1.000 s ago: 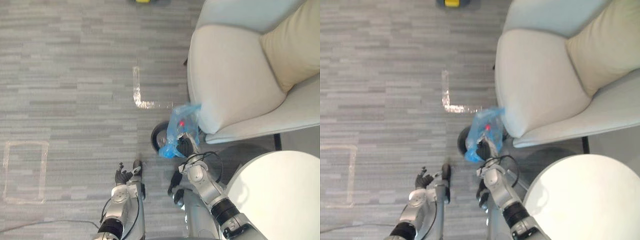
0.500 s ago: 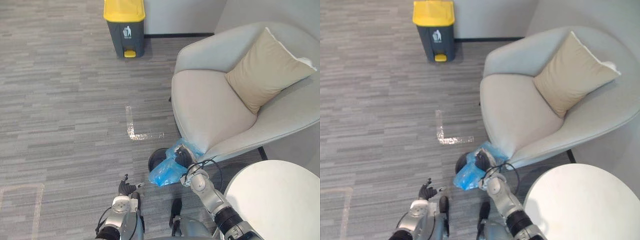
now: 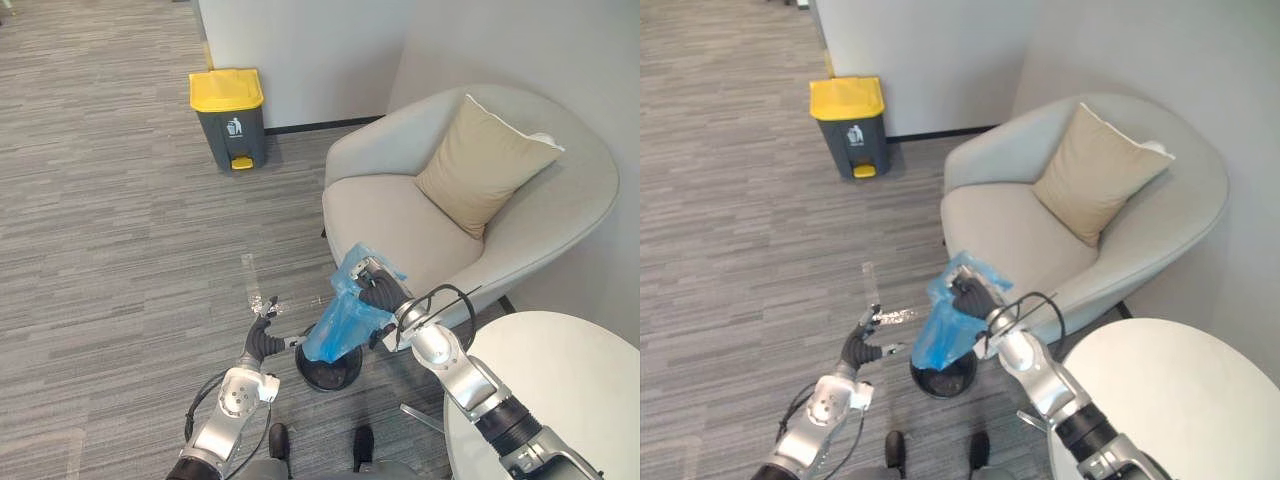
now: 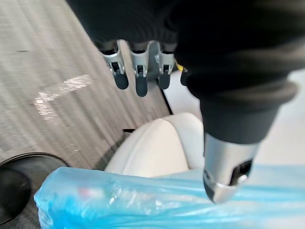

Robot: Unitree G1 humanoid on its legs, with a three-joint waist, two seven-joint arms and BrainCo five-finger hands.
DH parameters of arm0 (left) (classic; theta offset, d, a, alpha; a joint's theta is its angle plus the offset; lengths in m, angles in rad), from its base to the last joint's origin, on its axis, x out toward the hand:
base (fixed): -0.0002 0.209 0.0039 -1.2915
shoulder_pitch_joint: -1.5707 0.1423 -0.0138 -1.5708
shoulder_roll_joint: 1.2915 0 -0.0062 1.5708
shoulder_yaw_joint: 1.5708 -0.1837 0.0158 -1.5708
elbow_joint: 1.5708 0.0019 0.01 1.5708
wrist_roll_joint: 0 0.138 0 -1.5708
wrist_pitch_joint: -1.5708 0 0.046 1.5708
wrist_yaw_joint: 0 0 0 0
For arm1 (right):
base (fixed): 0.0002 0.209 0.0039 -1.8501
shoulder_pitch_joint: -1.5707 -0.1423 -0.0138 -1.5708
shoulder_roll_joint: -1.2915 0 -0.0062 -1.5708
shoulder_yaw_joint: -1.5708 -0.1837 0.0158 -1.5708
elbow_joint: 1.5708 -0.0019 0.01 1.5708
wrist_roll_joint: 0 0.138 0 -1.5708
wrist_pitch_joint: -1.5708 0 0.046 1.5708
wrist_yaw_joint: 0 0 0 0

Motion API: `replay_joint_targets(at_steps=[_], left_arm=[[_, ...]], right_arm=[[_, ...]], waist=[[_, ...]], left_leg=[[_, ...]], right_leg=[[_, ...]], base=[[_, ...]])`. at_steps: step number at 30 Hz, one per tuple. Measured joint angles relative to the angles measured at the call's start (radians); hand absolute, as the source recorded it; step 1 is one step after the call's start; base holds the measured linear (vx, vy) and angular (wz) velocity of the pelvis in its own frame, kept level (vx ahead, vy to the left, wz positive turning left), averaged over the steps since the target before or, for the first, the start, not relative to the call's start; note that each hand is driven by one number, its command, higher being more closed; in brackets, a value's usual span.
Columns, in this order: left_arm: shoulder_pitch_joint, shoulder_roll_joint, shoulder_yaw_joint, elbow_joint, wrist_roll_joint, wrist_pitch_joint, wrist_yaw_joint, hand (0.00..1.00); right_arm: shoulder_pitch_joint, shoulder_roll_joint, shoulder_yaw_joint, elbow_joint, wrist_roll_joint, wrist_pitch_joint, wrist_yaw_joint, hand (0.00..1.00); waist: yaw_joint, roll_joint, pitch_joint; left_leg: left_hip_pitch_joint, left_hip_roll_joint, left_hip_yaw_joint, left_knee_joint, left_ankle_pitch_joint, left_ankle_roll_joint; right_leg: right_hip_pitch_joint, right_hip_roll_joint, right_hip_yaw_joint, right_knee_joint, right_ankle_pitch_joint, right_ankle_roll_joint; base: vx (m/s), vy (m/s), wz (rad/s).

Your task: Gather rubbish on tea table into small bin, then transfer packed bag to large trash can.

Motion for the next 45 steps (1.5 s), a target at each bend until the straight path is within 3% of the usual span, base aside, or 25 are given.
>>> replay_joint_targets(at_steps=[10,20,29,32,37,38,45], left_arm=[[-0.054,0.006,-0.060,-0.072,0.071,-0.001,0.006,0.00],[-0.101,-0.012,-0.121,-0.111,0.092,-0.001,0.006,0.00],[-0.121,-0.110,-0.139,-0.015,0.228,0.010,0.073,0.00],[-0.143,-0.129,-0.146,0.013,0.316,0.044,0.067,0.00],[-0.149,-0.126,-0.122,0.036,0.355,0.051,0.061,0.00],[-0.149,-0.127,-0.117,0.042,0.359,0.051,0.061,1.00],[-0.150,-0.149,-0.075,0.104,0.358,0.054,0.123,1.00]], right_arm=[[-0.121,-0.014,0.063,-0.002,0.070,0.000,0.008,1.00],[-0.203,0.057,0.107,-0.003,0.102,0.003,0.008,1.00],[-0.230,0.184,0.176,-0.020,0.160,0.014,0.009,1.00],[-0.235,0.216,0.214,-0.021,0.168,0.023,0.017,1.00],[-0.269,0.217,0.215,-0.021,0.256,0.044,0.026,1.00],[-0.273,0.217,0.215,-0.021,0.270,0.045,0.026,1.00],[-0.290,0.248,0.221,-0.021,0.375,0.061,0.026,1.00]], waist=[[-0.017,0.001,-0.014],[-0.019,0.001,-0.025],[-0.017,0.001,-0.025],[-0.018,0.000,-0.026],[-0.017,-0.001,-0.026],[-0.016,-0.001,-0.026],[-0.016,-0.004,-0.028]], left_leg=[[0.022,0.000,0.021,0.000,-0.003,0.002],[0.024,0.000,0.027,0.000,-0.003,0.001],[0.024,0.001,0.027,0.000,-0.004,0.001],[0.024,0.001,0.030,0.000,-0.004,0.001],[0.024,0.001,0.040,0.000,-0.004,0.001],[0.025,0.001,0.040,0.000,-0.004,0.001],[0.026,0.004,0.045,0.000,-0.005,-0.001]], right_leg=[[0.026,0.005,0.027,-0.022,0.014,0.000],[0.025,0.005,0.034,-0.022,0.016,-0.002],[0.024,0.008,0.034,-0.022,0.019,-0.002],[0.022,0.008,0.037,-0.020,0.019,-0.002],[0.014,0.009,0.049,-0.015,0.019,-0.003],[0.014,0.009,0.050,-0.015,0.019,-0.003],[0.012,0.013,0.056,-0.015,0.020,-0.004]], base=[[0.01,0.003,-0.09],[-0.01,0.003,-0.02],[0.00,0.000,0.00],[0.00,0.004,-0.02],[0.00,0.008,-0.07],[0.00,0.002,-0.04],[0.00,0.000,-0.01]])
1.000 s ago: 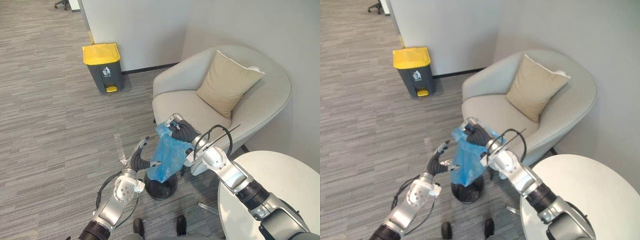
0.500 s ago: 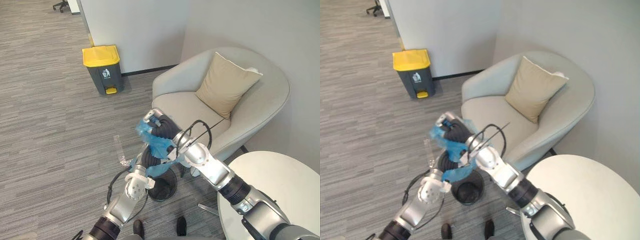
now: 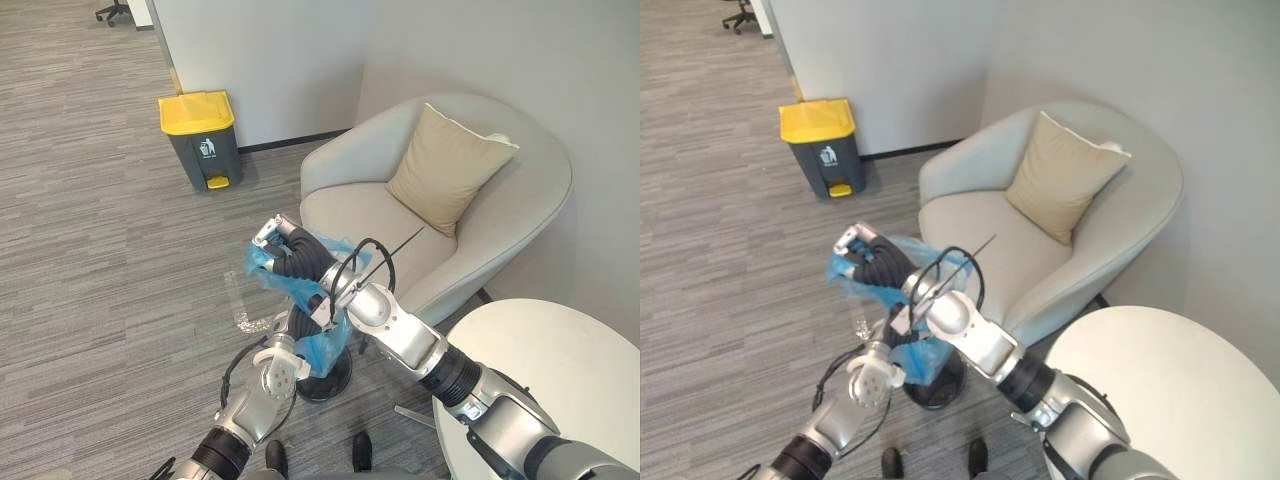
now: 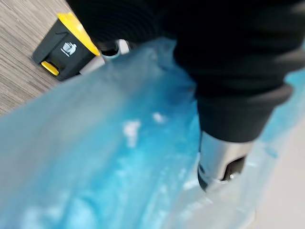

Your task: Gather rubbish on tea table into small bin, then transfer packed bag to large trash can.

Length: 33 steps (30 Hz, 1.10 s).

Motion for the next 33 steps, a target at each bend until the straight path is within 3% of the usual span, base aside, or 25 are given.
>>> replay_joint_targets(at_steps=[7,22,23,26,33], left_arm=[[-0.008,-0.002,0.033,0.057,-0.028,0.036,0.020,1.00],[0.025,-0.038,0.114,0.061,-0.099,0.043,0.040,1.00],[0.032,-0.039,0.115,0.059,-0.099,0.043,0.040,1.00],[0.041,-0.039,0.115,0.054,-0.112,0.043,0.039,1.00],[0.071,-0.038,0.148,-0.038,-0.148,0.040,0.041,1.00]], right_arm=[[-0.007,0.009,0.034,0.000,0.047,0.001,0.009,1.00],[0.090,0.023,-0.011,-0.018,0.025,-0.021,0.061,1.00],[0.099,0.023,-0.013,-0.018,0.008,-0.022,0.061,0.00],[0.136,0.021,-0.032,-0.018,-0.046,-0.033,0.062,0.00],[0.219,-0.073,-0.106,-0.018,-0.292,-0.062,0.011,0.00]], waist=[[-0.001,-0.019,-0.013],[-0.008,-0.021,-0.014],[-0.010,-0.021,-0.015],[-0.013,-0.023,-0.015],[-0.018,-0.036,-0.025]], left_leg=[[0.000,0.005,0.010,0.000,-0.003,-0.004],[0.009,0.005,0.022,0.000,-0.004,-0.005],[0.009,0.005,0.022,0.000,-0.004,-0.005],[0.009,0.004,0.018,0.000,-0.004,-0.005],[0.009,-0.002,0.012,-0.001,-0.006,-0.008]], right_leg=[[-0.013,0.006,0.009,0.001,0.002,-0.003],[-0.012,0.004,0.023,0.010,0.001,-0.002],[-0.012,0.004,0.022,0.010,0.001,-0.002],[-0.011,0.001,0.019,0.012,-0.001,0.001],[-0.012,-0.006,0.013,0.016,-0.007,0.005]], base=[[0.01,-0.002,-0.04],[0.00,0.002,-0.03],[0.00,0.000,0.00],[0.00,0.004,0.03],[0.00,0.001,0.03]])
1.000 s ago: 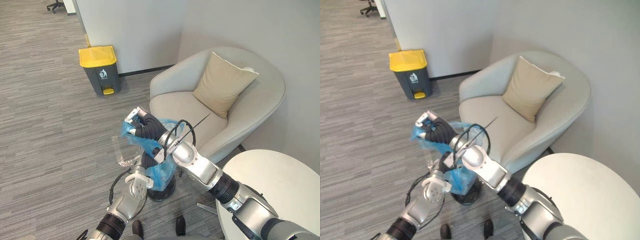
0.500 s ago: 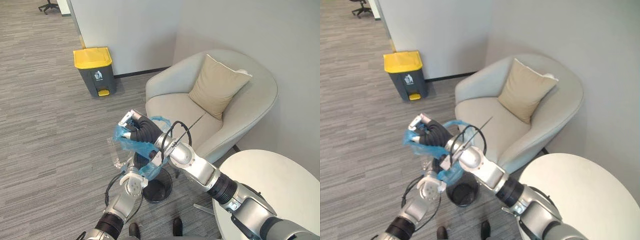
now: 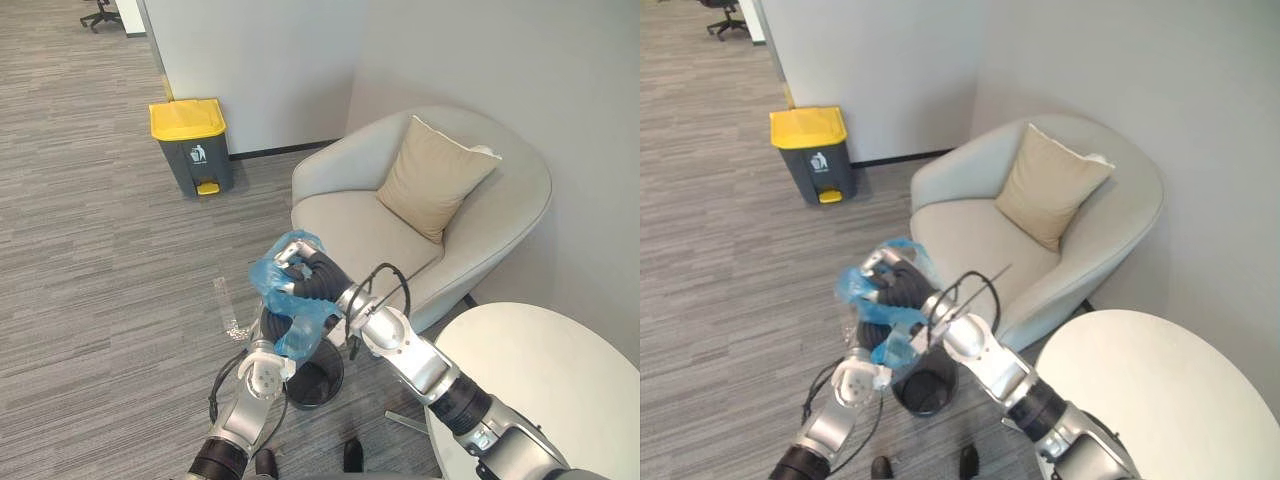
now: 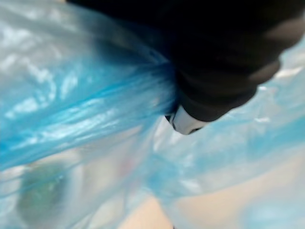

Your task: Gather rubbish on tea table into small bin, then transfer packed bag to large trash can.

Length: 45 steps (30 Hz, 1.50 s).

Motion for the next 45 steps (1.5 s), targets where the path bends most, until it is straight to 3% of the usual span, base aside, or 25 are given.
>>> replay_joint_targets(at_steps=[11,17,19,25,30,36,45], left_arm=[[0.039,0.003,0.029,-0.100,-0.058,-0.004,-0.001,1.00],[0.081,0.007,0.048,-0.143,-0.068,-0.006,-0.002,1.00],[0.096,0.000,0.055,-0.157,-0.070,-0.006,-0.003,1.00],[0.168,-0.012,0.107,-0.171,-0.109,-0.013,-0.005,1.00],[0.196,-0.040,0.171,-0.084,-0.201,-0.034,-0.027,1.00],[0.197,-0.040,0.233,0.076,-0.267,-0.035,-0.050,1.00],[0.199,-0.044,0.286,0.283,-0.284,-0.032,-0.066,1.00]], right_arm=[[0.053,-0.205,-0.026,0.000,-0.229,-0.032,-0.040,0.00],[0.159,-0.215,-0.171,0.000,-0.308,-0.029,-0.099,0.00],[0.192,-0.197,-0.216,-0.001,-0.339,-0.028,-0.106,0.00],[0.369,-0.017,-0.375,0.024,-0.334,-0.005,-0.130,0.00],[0.438,0.134,-0.467,0.265,-0.218,0.034,-0.125,0.00],[0.437,0.193,-0.542,0.540,-0.142,0.061,-0.104,0.00],[0.431,0.195,-0.607,0.821,-0.135,0.094,-0.102,0.00]], waist=[[0.000,0.000,0.000],[0.000,0.015,-0.008],[0.001,0.024,-0.013],[0.000,0.052,-0.026],[-0.002,0.054,-0.025],[0.005,0.063,-0.010],[0.017,0.069,0.004]], left_leg=[[0.000,-0.003,0.000,0.000,-0.001,0.000],[0.000,-0.012,0.002,0.000,-0.003,0.006],[0.000,-0.014,0.001,0.000,-0.002,0.009],[0.000,-0.017,-0.009,0.000,-0.005,0.012],[0.004,-0.020,-0.036,0.000,-0.007,0.010],[0.018,-0.020,-0.052,0.000,-0.012,0.005],[0.039,-0.021,-0.077,-0.005,-0.024,0.003]], right_leg=[[0.000,-0.004,-0.001,-0.001,0.000,0.001],[-0.002,-0.003,-0.009,0.002,-0.012,0.011],[-0.002,-0.005,-0.010,0.002,-0.015,0.012],[0.002,-0.011,-0.013,0.001,-0.016,0.006],[0.032,-0.015,-0.045,-0.021,-0.013,0.005],[0.058,-0.017,-0.066,-0.032,-0.022,0.012],[0.095,-0.020,-0.094,-0.032,-0.044,0.017]], base=[[0.00,0.000,0.00],[0.00,0.000,0.00],[0.02,0.005,0.01],[0.04,0.007,0.05],[0.01,0.001,0.16],[0.00,0.001,0.09],[0.02,0.000,0.09]])
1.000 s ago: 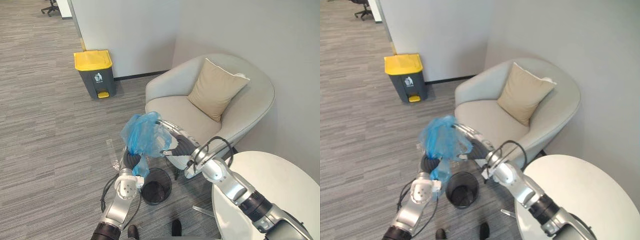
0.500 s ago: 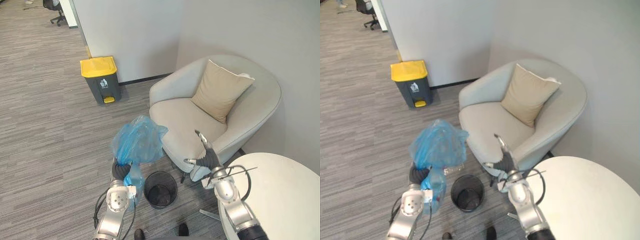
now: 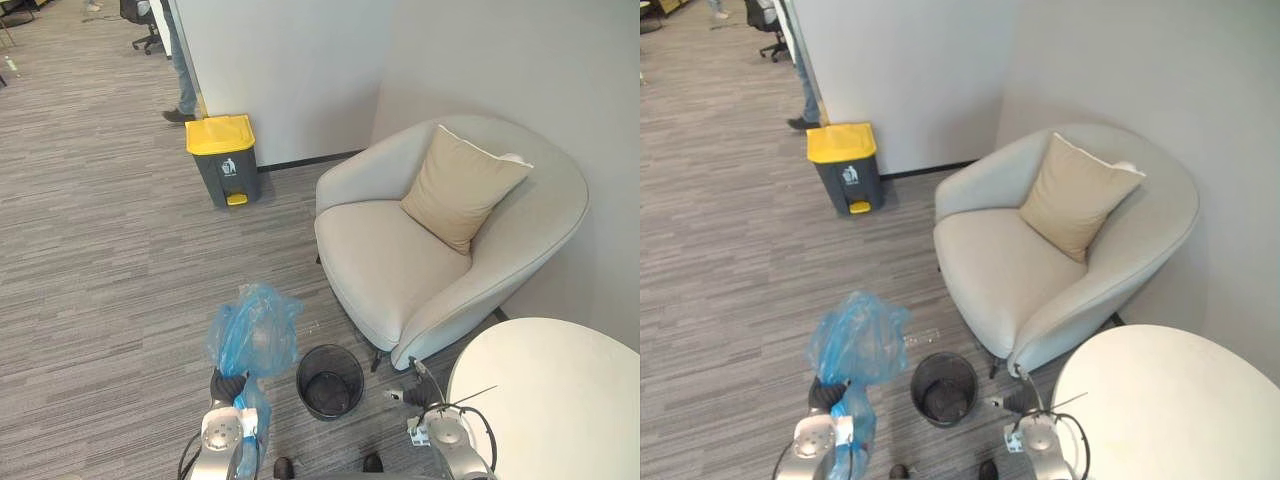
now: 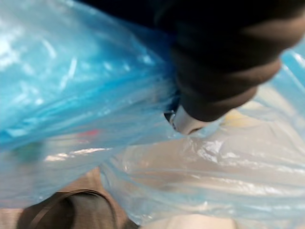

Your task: Gather rubbish on tea table into small bin, then transfer packed bag to large trash can.

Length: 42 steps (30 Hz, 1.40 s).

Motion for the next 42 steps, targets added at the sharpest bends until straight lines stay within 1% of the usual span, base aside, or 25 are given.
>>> replay_joint_targets(at_steps=[7,16,21,23,25,27,28,29,30,31,32,33,34,35,36,37,38,39,40,41,42], left_arm=[[0.009,-0.007,0.034,0.085,-0.020,0.007,0.000,1.00],[0.018,-0.018,0.048,0.162,-0.021,0.011,-0.007,1.00],[0.019,-0.024,0.054,0.179,-0.021,0.011,-0.026,1.00],[0.014,-0.036,0.056,0.175,-0.021,0.011,-0.026,1.00],[0.012,-0.041,0.058,0.167,-0.022,0.011,-0.026,1.00],[-0.005,-0.040,0.063,0.126,-0.042,0.011,-0.025,1.00],[-0.004,-0.042,0.063,0.101,-0.048,0.011,-0.025,1.00],[-0.002,-0.062,0.073,0.063,-0.057,0.009,-0.023,1.00],[-0.003,-0.069,0.076,0.049,-0.057,0.007,-0.022,1.00],[-0.001,-0.073,0.073,0.011,-0.057,0.005,-0.017,1.00],[0.005,-0.073,0.073,0.001,-0.057,0.003,-0.017,1.00],[0.017,-0.075,0.073,-0.022,-0.057,-0.002,-0.016,1.00],[0.017,-0.075,0.073,-0.027,-0.057,-0.005,-0.017,1.00],[0.013,-0.077,0.073,-0.030,-0.057,-0.009,-0.017,1.00],[0.009,-0.088,0.073,-0.031,-0.057,-0.008,-0.018,1.00],[0.012,-0.099,0.073,-0.031,-0.057,-0.009,-0.017,1.00],[0.015,-0.111,0.061,-0.024,-0.057,-0.009,-0.015,1.00],[0.014,-0.111,0.038,-0.018,-0.057,-0.009,-0.017,1.00],[0.013,-0.111,0.031,-0.018,-0.057,-0.009,-0.017,1.00],[0.013,-0.111,0.021,-0.018,-0.057,-0.010,-0.018,1.00],[0.005,-0.112,0.014,-0.020,-0.057,-0.010,-0.019,1.00]], right_arm=[[-0.009,0.002,-0.043,0.094,0.035,0.009,-0.009,0.00],[-0.027,0.010,-0.080,0.152,0.040,0.018,-0.029,0.00],[-0.037,0.010,-0.093,0.168,0.040,0.020,-0.041,0.00],[-0.053,0.015,-0.096,0.160,0.040,0.020,-0.046,0.00],[-0.069,0.030,-0.088,0.147,0.040,0.021,-0.051,0.00],[-0.070,0.054,-0.077,0.102,0.036,0.027,-0.067,0.00],[-0.065,0.066,-0.077,0.084,0.036,0.032,-0.070,0.00],[-0.070,0.072,-0.077,0.076,0.036,0.034,-0.076,0.00],[-0.074,0.076,-0.076,0.074,0.036,0.034,-0.077,0.00],[-0.072,0.087,-0.073,0.066,0.036,0.034,-0.077,0.00],[-0.072,0.089,-0.072,0.065,0.036,0.034,-0.078,0.00],[-0.073,0.091,-0.068,0.059,0.037,0.033,-0.078,0.00],[-0.072,0.091,-0.069,0.050,0.041,0.031,-0.080,0.00],[-0.073,0.090,-0.070,0.046,0.044,0.026,-0.084,0.00],[-0.087,0.082,-0.070,0.045,0.055,0.026,-0.085,0.00],[-0.095,0.080,-0.069,0.045,0.063,0.026,-0.085,0.00],[-0.104,0.079,-0.069,0.045,0.075,0.021,-0.085,0.00],[-0.107,0.078,-0.060,0.046,0.080,0.019,-0.086,0.00],[-0.105,0.077,-0.060,0.050,0.081,0.020,-0.086,0.00],[-0.099,0.080,-0.059,0.051,0.082,0.024,-0.091,0.00],[-0.098,0.077,-0.057,0.051,0.082,0.029,-0.099,0.00]], waist=[[0.003,0.004,0.006],[0.005,0.006,0.018],[0.009,0.016,0.048],[0.014,0.013,0.067],[0.023,0.004,0.075],[0.018,-0.021,0.098],[0.017,-0.028,0.100],[0.026,-0.014,0.108],[0.033,-0.015,0.108],[0.039,-0.010,0.110],[0.040,-0.015,0.107],[0.047,-0.032,0.094],[0.053,-0.040,0.089],[0.061,-0.060,0.077],[0.071,-0.046,0.079],[0.082,-0.031,0.076],[0.093,-0.008,0.075],[0.090,0.019,0.073],[0.086,0.020,0.074],[0.079,0.036,0.072],[0.075,0.045,0.073]], left_leg=[[0.025,-0.002,-0.008,0.002,-0.005,0.005],[0.046,-0.001,0.001,0.004,-0.012,0.003],[0.068,0.001,0.039,0.005,-0.012,0.004],[0.066,0.001,0.079,0.006,-0.012,0.005],[0.051,0.007,0.123,0.007,-0.015,0.009],[0.011,0.010,0.149,0.057,-0.035,0.020],[-0.011,0.015,0.152,0.094,-0.046,0.040],[-0.038,0.037,0.164,0.127,-0.059,0.054],[-0.042,0.046,0.165,0.142,-0.064,0.055],[-0.045,0.056,0.147,0.172,-0.075,0.051],[-0.047,0.056,0.142,0.180,-0.076,0.051],[-0.071,0.055,0.129,0.209,-0.076,0.048],[-0.081,0.055,0.120,0.231,-0.072,0.042],[-0.113,0.056,0.113,0.265,-0.070,0.039],[-0.137,0.076,0.113,0.285,-0.066,0.033],[-0.145,0.085,0.114,0.286,-0.059,0.023],[-0.156,0.101,0.108,0.281,-0.043,0.002],[-0.165,0.116,0.082,0.266,-0.019,-0.011],[-0.165,0.116,0.063,0.249,-0.002,-0.020],[-0.164,0.113,0.030,0.213,0.035,-0.023],[-0.169,0.112,0.002,0.178,0.068,-0.028]], right_leg=[[0.028,0.001,-0.005,0.003,-0.006,-0.004],[0.045,0.005,0.001,0.004,-0.014,-0.006],[0.031,0.006,0.047,0.038,-0.019,-0.006],[-0.010,0.007,0.087,0.074,-0.019,-0.005],[-0.057,0.008,0.118,0.116,-0.017,-0.003],[-0.103,-0.003,0.131,0.160,-0.032,0.010],[-0.111,-0.010,0.120,0.171,-0.043,0.009],[-0.151,-0.018,0.081,0.294,-0.091,-0.021],[-0.175,-0.021,0.066,0.391,-0.123,-0.041],[-0.180,-0.038,0.047,0.592,-0.198,-0.025],[-0.169,-0.045,0.049,0.633,-0.220,-0.016],[-0.145,-0.060,0.061,0.685,-0.283,0.003],[-0.129,-0.064,0.063,0.682,-0.308,0.010],[-0.107,-0.063,0.072,0.633,-0.334,0.015],[-0.087,-0.037,0.068,0.552,-0.343,0.008],[-0.067,-0.021,0.069,0.505,-0.341,0.004],[-0.041,0.004,0.069,0.430,-0.336,-0.022],[-0.033,0.023,0.045,0.403,-0.319,-0.046],[-0.033,0.028,0.030,0.400,-0.317,-0.049],[-0.034,0.031,-0.009,0.400,-0.317,-0.052],[-0.035,0.035,-0.049,0.401,-0.313,-0.059]], base=[[0.05,-0.002,0.03],[0.00,-0.004,-0.02],[-0.05,0.006,-0.24],[-0.10,0.039,-0.53],[-0.10,0.029,-0.63],[-0.09,0.012,-0.24],[-0.09,-0.013,-0.03],[-0.09,-0.019,-0.03],[-0.04,-0.060,0.02],[0.00,-0.041,0.14],[0.01,-0.132,0.29],[0.00,-0.139,0.29],[0.02,-0.225,0.32],[-0.02,-0.206,0.17],[-0.02,-0.161,0.01],[-0.11,-0.150,-0.18],[-0.15,-0.126,-0.02],[-0.19,-0.146,0.17],[-0.20,-0.117,0.64],[-0.27,-0.125,0.86],[-0.23,-0.105,0.87]])
